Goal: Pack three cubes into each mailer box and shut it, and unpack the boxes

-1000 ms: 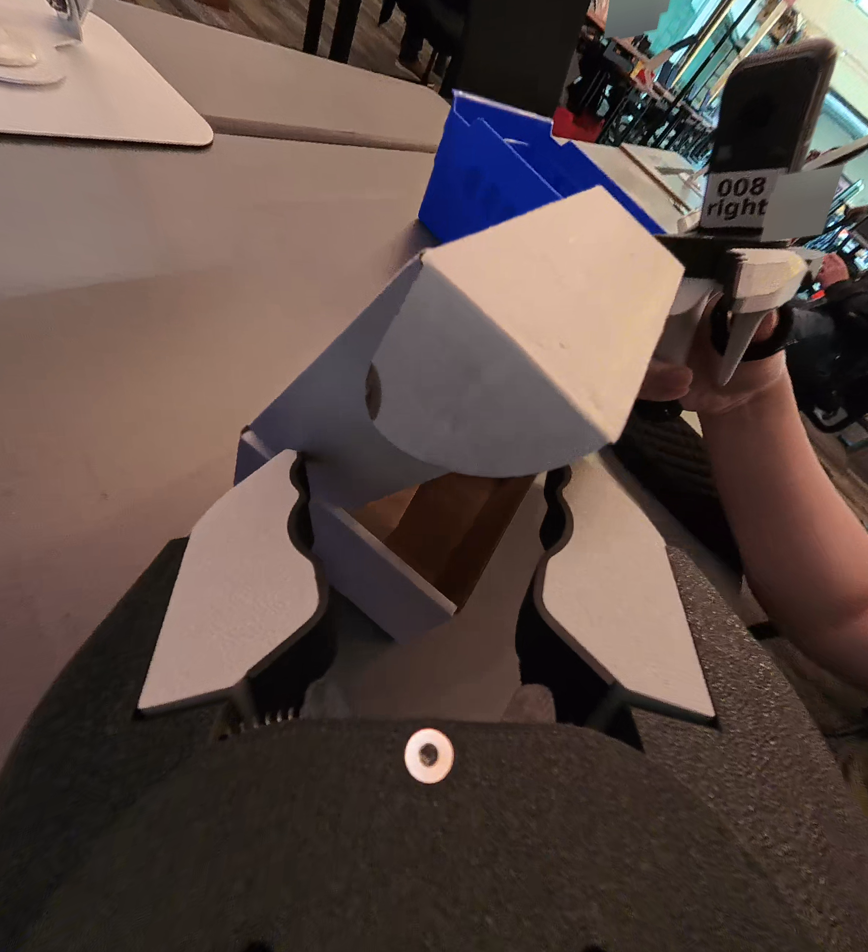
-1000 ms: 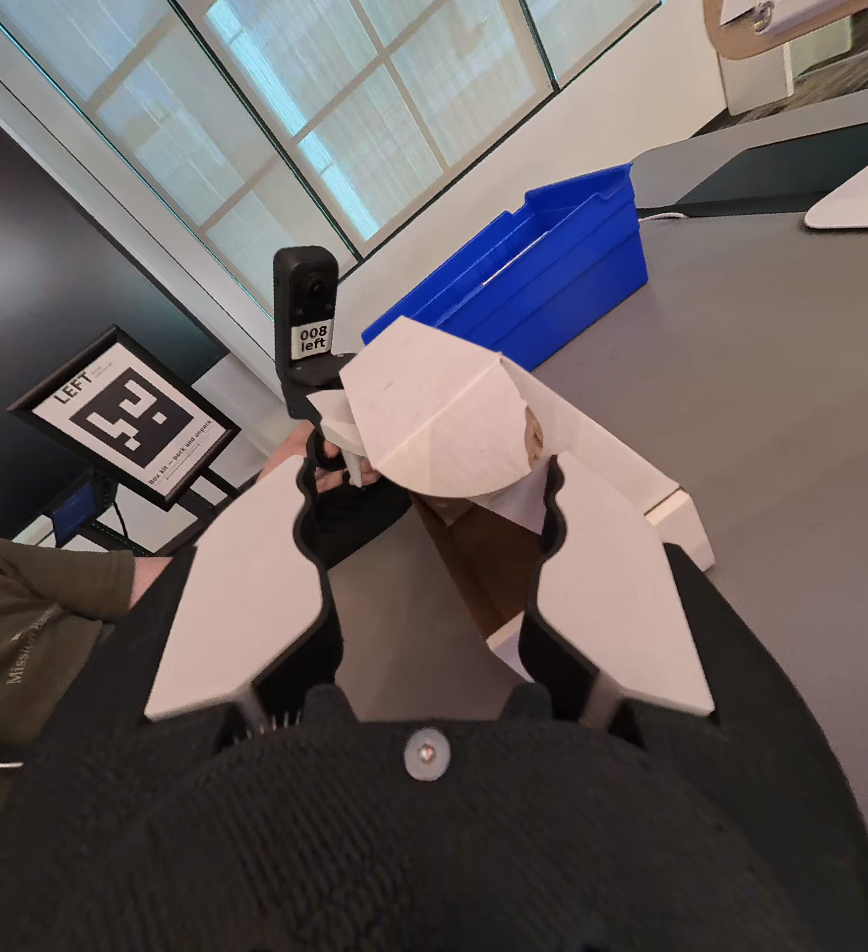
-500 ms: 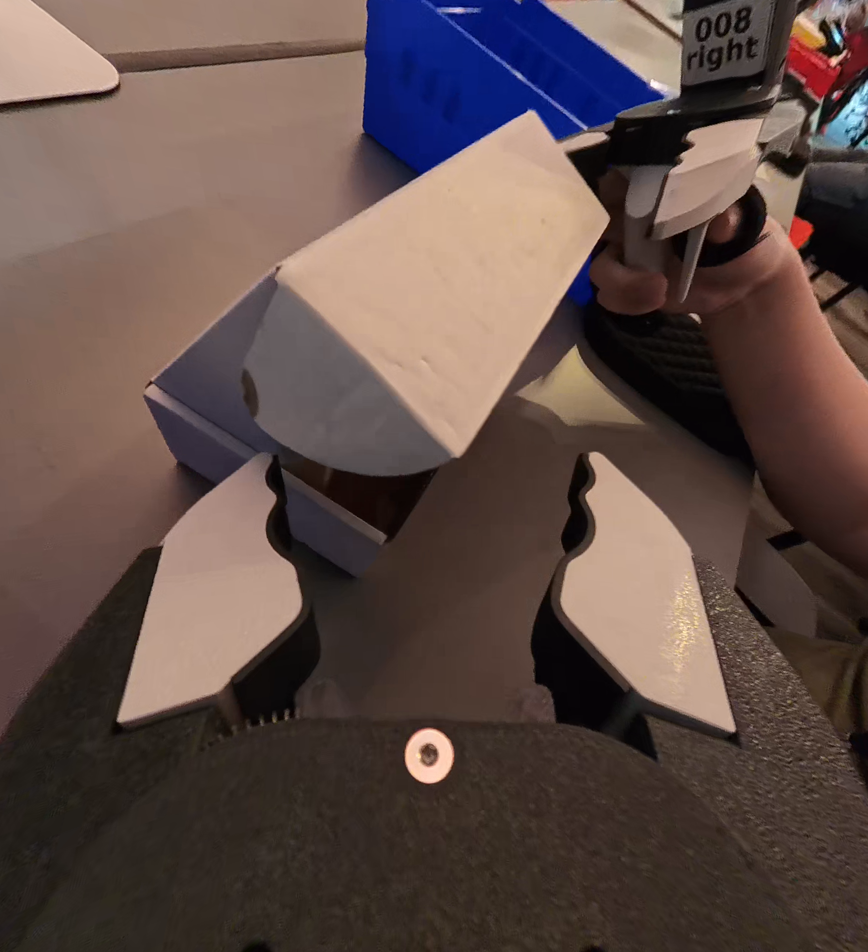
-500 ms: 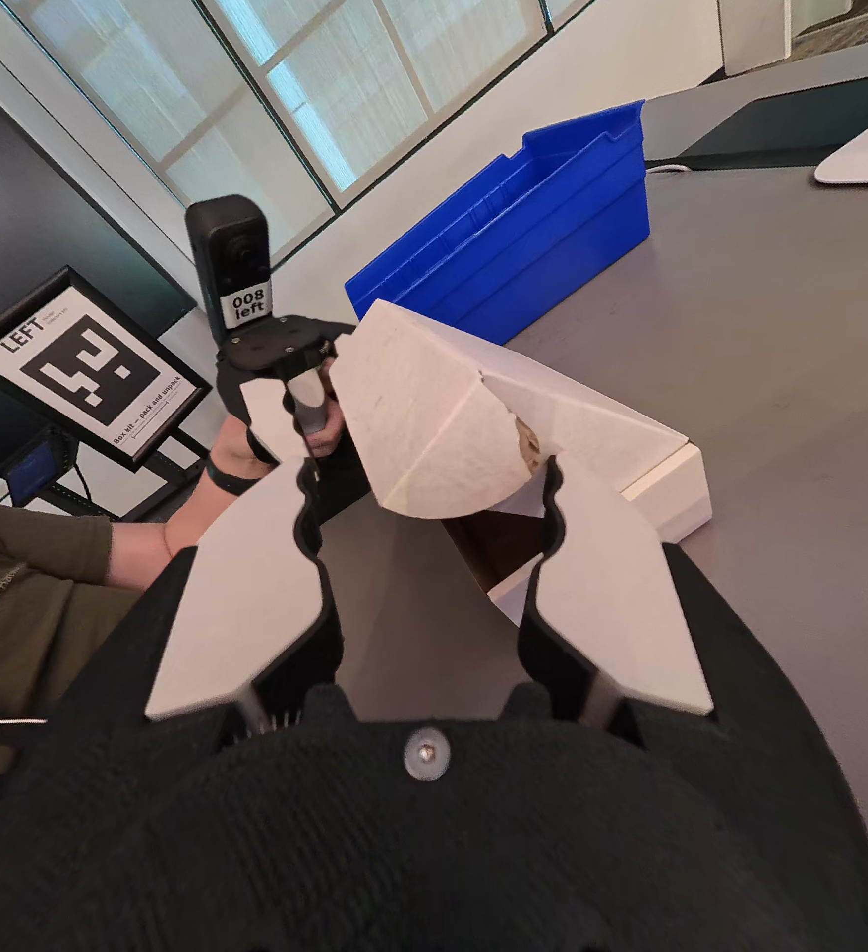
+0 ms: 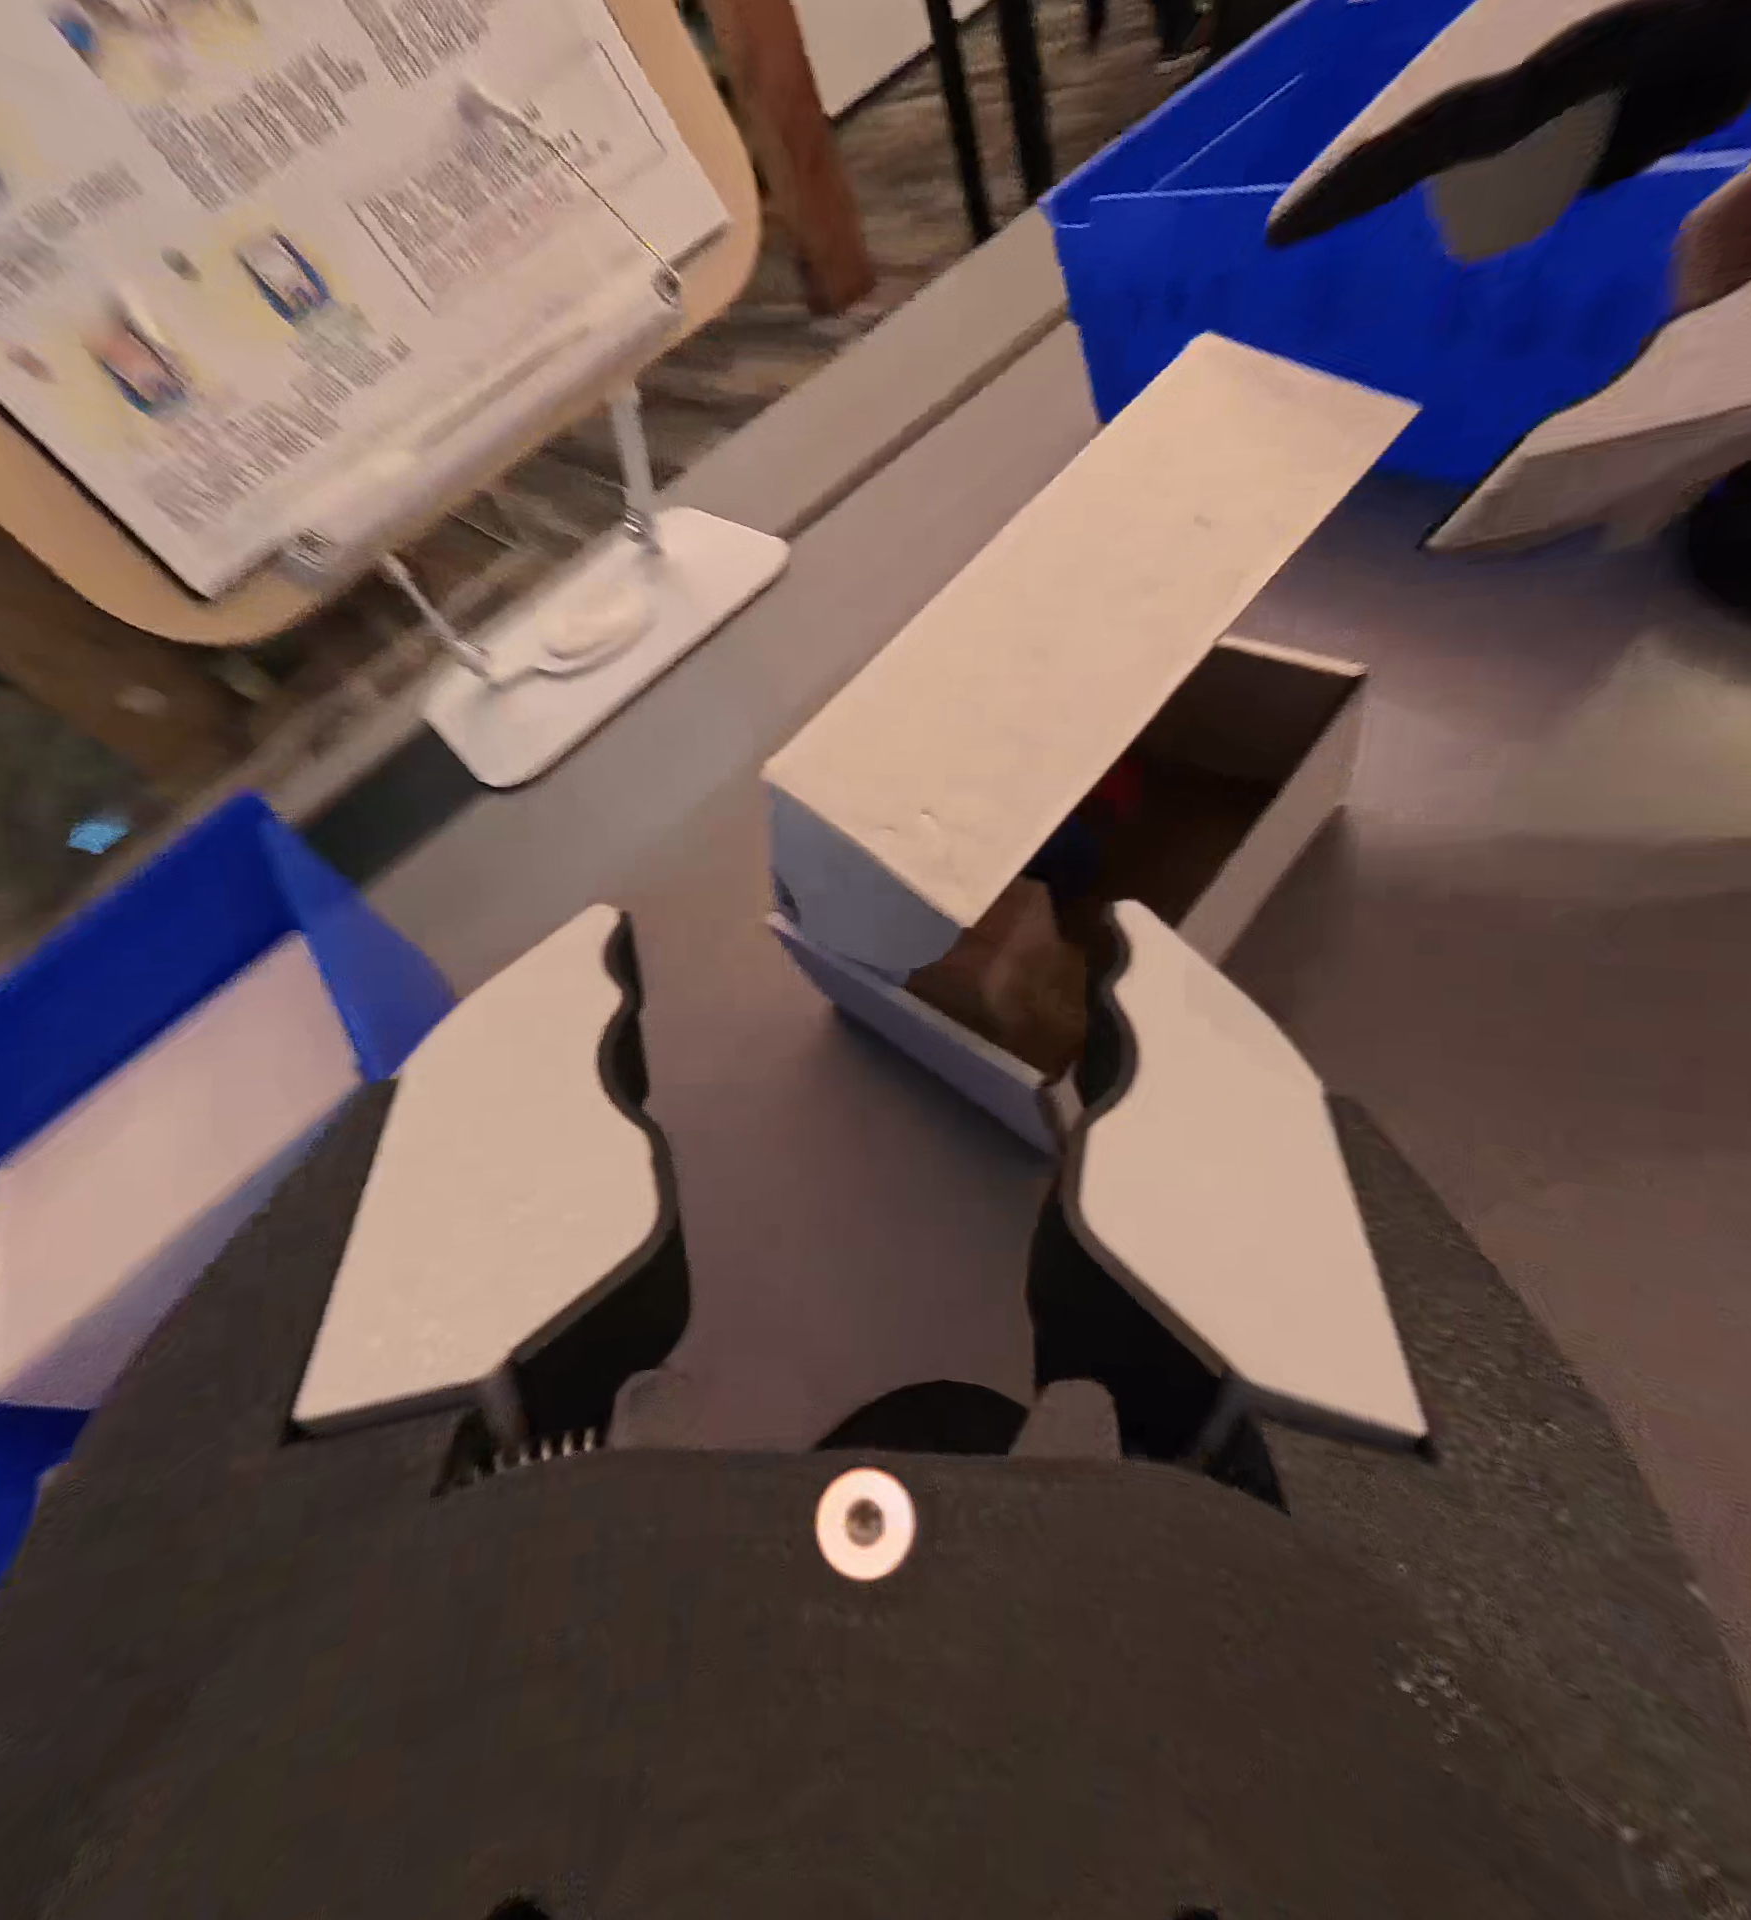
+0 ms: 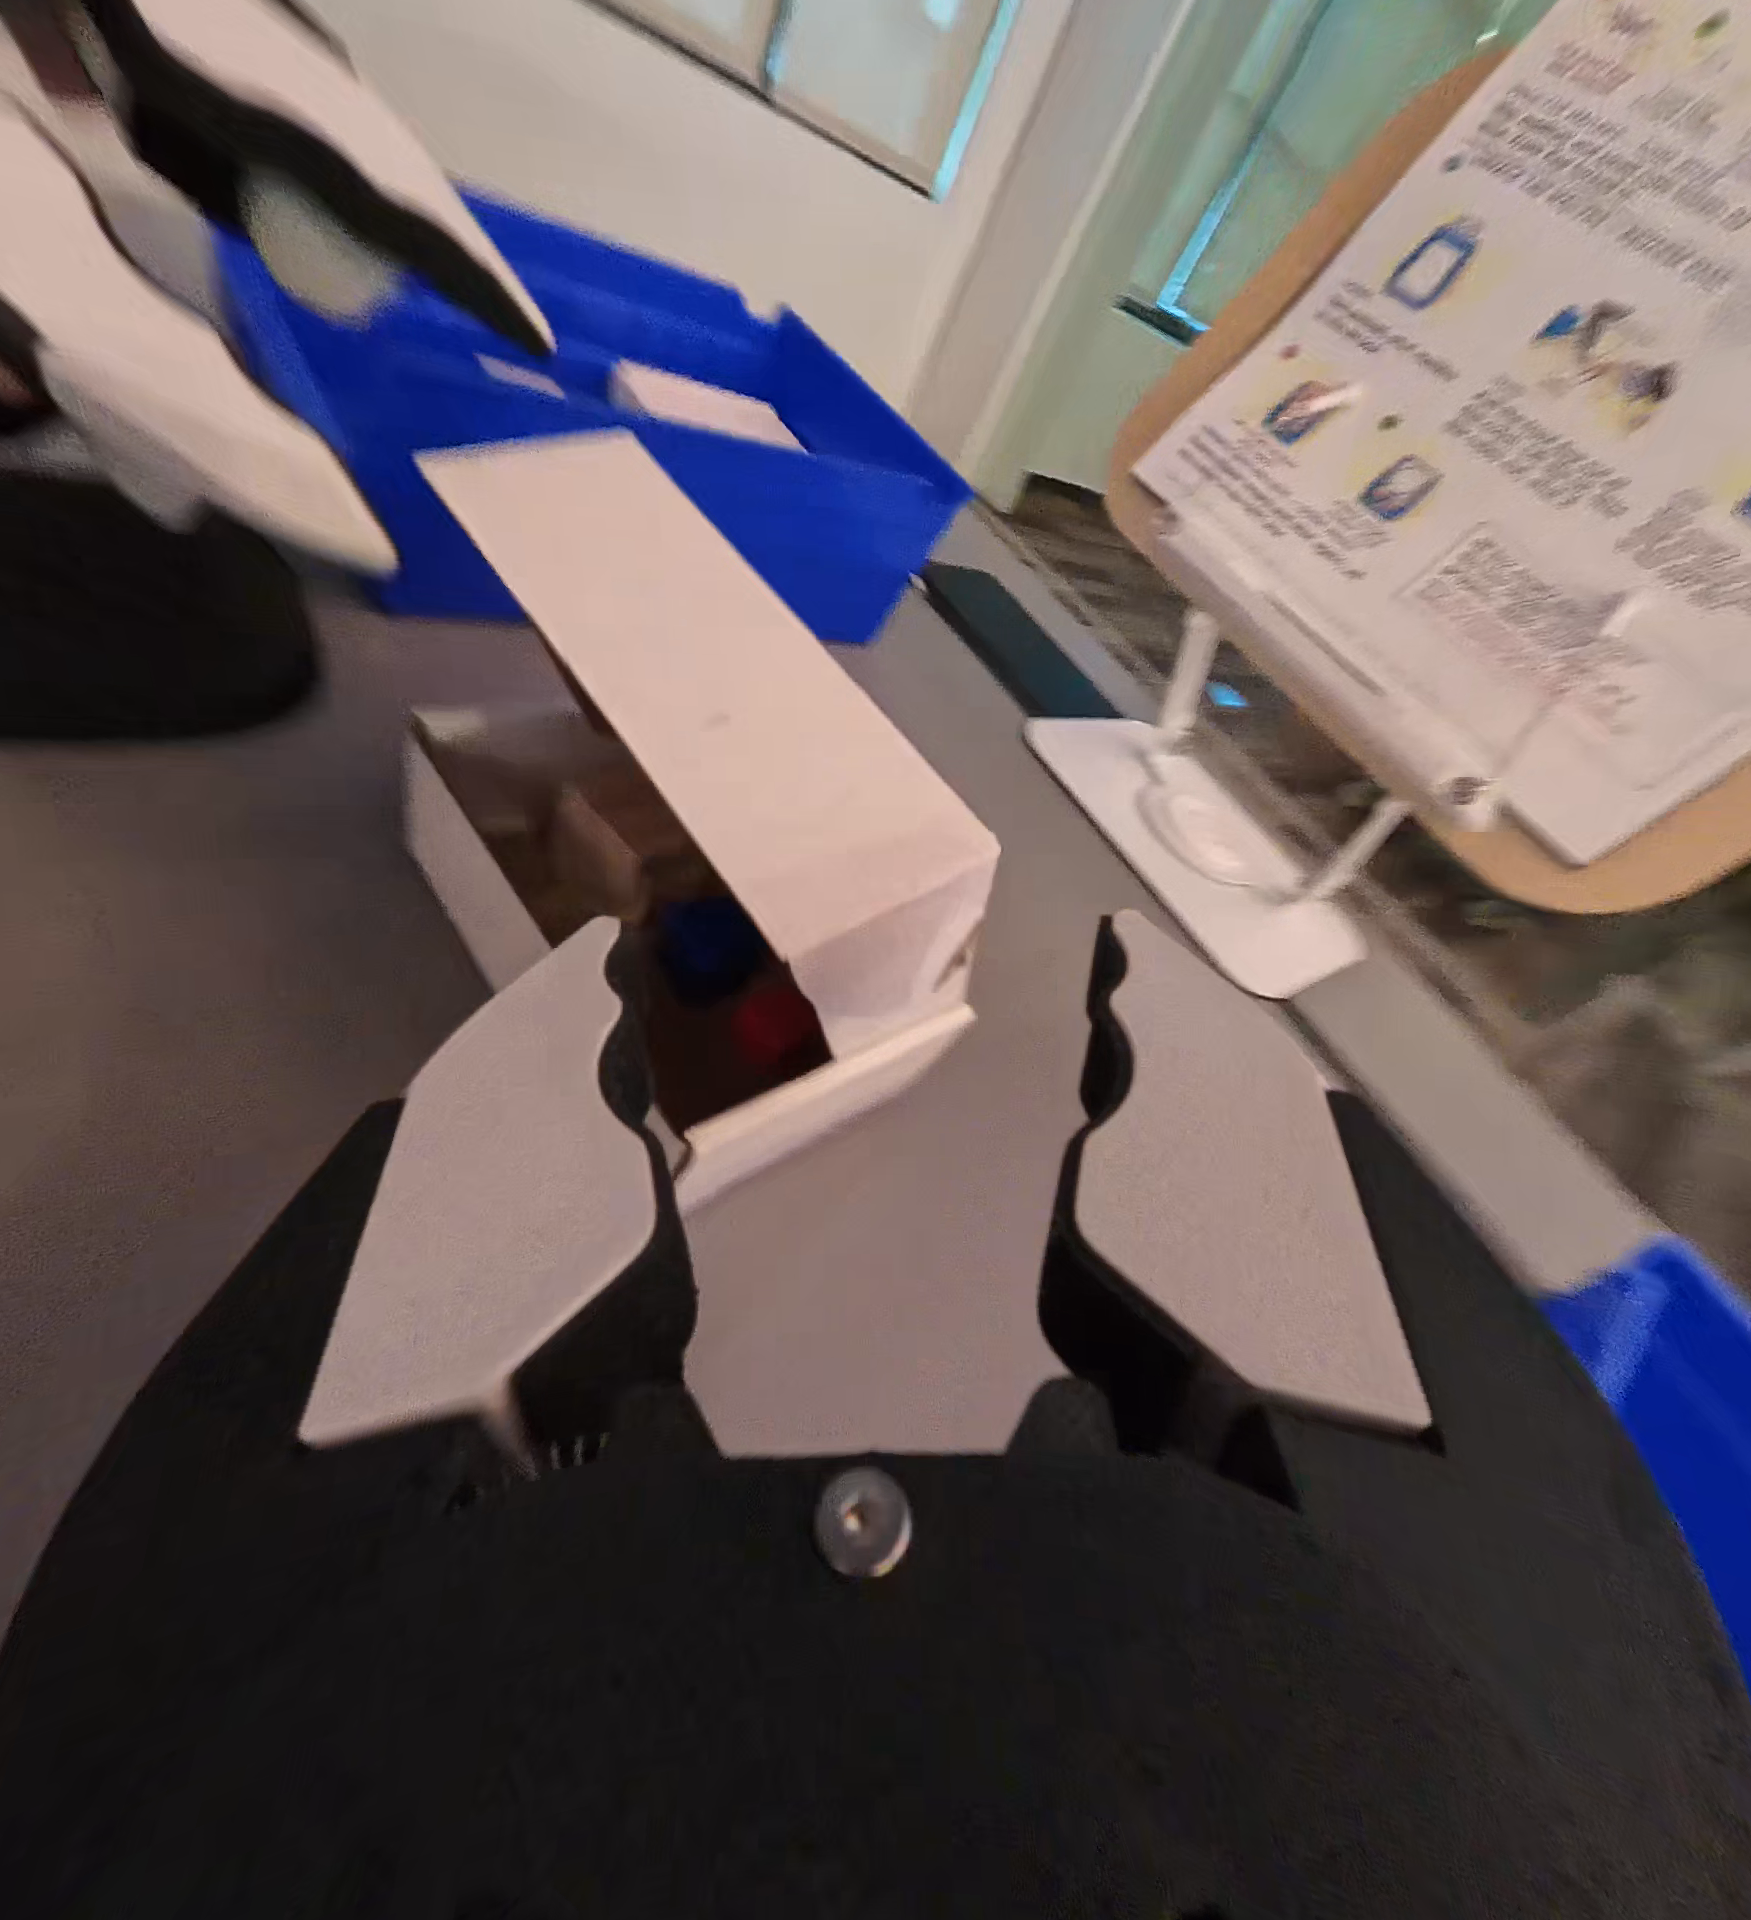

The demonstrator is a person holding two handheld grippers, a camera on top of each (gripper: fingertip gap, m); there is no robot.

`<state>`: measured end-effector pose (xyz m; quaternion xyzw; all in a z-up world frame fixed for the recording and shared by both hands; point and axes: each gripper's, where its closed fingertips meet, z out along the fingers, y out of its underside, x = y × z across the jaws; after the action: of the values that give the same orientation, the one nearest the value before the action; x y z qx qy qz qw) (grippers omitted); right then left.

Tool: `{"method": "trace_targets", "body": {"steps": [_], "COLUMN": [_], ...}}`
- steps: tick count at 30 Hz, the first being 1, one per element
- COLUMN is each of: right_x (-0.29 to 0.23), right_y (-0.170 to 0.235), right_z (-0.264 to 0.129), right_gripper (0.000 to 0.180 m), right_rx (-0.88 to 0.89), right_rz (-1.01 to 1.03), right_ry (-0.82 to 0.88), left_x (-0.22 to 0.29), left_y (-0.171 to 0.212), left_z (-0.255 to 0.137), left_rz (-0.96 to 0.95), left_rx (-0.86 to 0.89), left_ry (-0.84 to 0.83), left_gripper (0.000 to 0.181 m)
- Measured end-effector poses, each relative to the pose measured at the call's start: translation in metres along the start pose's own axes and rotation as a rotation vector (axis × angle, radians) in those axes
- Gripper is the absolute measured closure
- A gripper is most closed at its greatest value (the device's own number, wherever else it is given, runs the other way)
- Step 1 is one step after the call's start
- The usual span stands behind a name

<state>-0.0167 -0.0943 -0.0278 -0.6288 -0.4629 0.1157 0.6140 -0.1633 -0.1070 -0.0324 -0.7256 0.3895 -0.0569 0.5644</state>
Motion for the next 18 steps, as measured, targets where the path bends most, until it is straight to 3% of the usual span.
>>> {"method": "trace_targets", "body": {"steps": [2, 6, 11, 16, 18], "right_x": [-0.001, -0.006, -0.004, -0.003, -0.002], "right_y": [0.01, 0.017, 0.012, 0.007, 0.008], "right_z": [0.0, 0.0, -0.002, -0.001, 0.001], "right_gripper": [0.105, 0.138, 0.151, 0.17, 0.17], "right_rx": [-0.056, -0.093, -0.105, -0.114, -0.146], "right_rz": [-0.09, -0.044, -0.012, -0.007, 0.0], "right_ry": [0.079, 0.135, 0.258, 0.335, 0.361], "left_x": [-0.003, 0.0, 0.006, 0.008, 0.007], "left_y": [0.001, 0.008, 0.014, 0.016, 0.012], "left_z": [0.001, 0.009, 0.014, 0.021, 0.021], "left_rz": [0.081, 0.086, -0.085, -0.081, -0.092], "left_rx": [0.007, -0.025, -0.03, -0.044, -0.043], "left_ry": [-0.085, -0.147, -0.124, -0.148, -0.151], "left_gripper": [0.112, 0.133, 0.141, 0.157, 0.159]}}
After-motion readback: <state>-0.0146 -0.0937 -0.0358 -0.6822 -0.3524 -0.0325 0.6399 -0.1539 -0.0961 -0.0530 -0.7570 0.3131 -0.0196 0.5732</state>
